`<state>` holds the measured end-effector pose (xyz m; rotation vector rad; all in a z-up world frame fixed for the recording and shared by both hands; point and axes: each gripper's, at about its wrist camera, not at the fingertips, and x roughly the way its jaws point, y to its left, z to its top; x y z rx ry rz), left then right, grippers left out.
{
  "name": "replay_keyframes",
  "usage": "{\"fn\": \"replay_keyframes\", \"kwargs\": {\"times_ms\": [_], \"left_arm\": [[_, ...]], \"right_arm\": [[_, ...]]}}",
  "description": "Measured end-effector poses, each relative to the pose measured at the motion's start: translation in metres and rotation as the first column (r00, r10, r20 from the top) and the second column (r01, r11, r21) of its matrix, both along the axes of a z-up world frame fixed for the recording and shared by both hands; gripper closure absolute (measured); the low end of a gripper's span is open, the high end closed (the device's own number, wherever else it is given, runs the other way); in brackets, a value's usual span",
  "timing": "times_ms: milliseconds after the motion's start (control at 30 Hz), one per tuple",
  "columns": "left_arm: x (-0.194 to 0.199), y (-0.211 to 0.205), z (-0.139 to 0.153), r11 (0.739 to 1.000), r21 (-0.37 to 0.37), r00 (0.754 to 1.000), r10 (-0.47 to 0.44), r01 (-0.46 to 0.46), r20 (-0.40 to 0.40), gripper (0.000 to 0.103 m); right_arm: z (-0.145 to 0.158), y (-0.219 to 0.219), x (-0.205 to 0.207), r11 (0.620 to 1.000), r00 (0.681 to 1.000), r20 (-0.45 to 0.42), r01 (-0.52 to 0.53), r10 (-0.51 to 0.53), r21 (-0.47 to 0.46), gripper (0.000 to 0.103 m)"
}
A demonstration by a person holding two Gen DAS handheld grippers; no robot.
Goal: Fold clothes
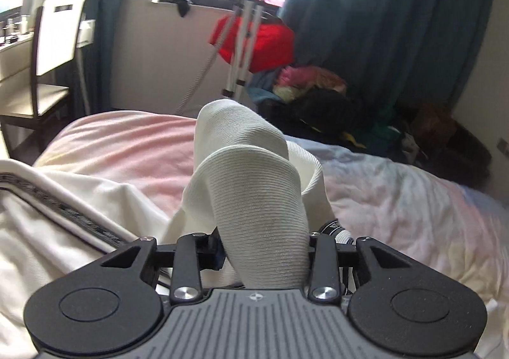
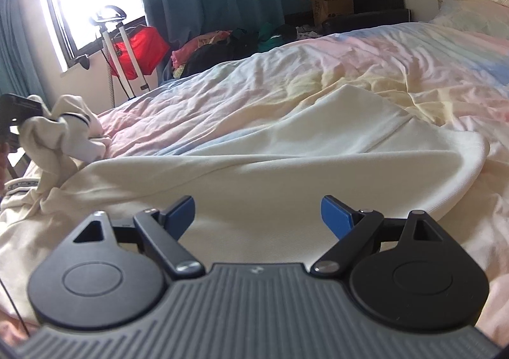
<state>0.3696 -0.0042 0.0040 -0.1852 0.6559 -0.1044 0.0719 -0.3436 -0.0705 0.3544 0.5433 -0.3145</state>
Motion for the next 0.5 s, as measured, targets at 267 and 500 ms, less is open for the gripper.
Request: {"fn": "replay_keyframes", "kwargs": {"times_ms": [267, 500], "left_arm": [[-0.006, 0.080, -0.046, 0.950, 0.205, 0.965, 0.253, -0.234, -0.074, 0.059], [-0.058, 0.070, -0.019, 0.939, 0.266, 0.974, 0.224, -0.220, 0.016, 0.019]], "right_arm": [[-0.003, 0.008, 0.007, 1.000, 1.000, -0.013, -0.021, 0.021, -0.018, 0.015], [-0.003, 0.018, 0.009, 0.998, 0.998, -0.011, -0.063, 0.063, -0.025, 0.015]]}}
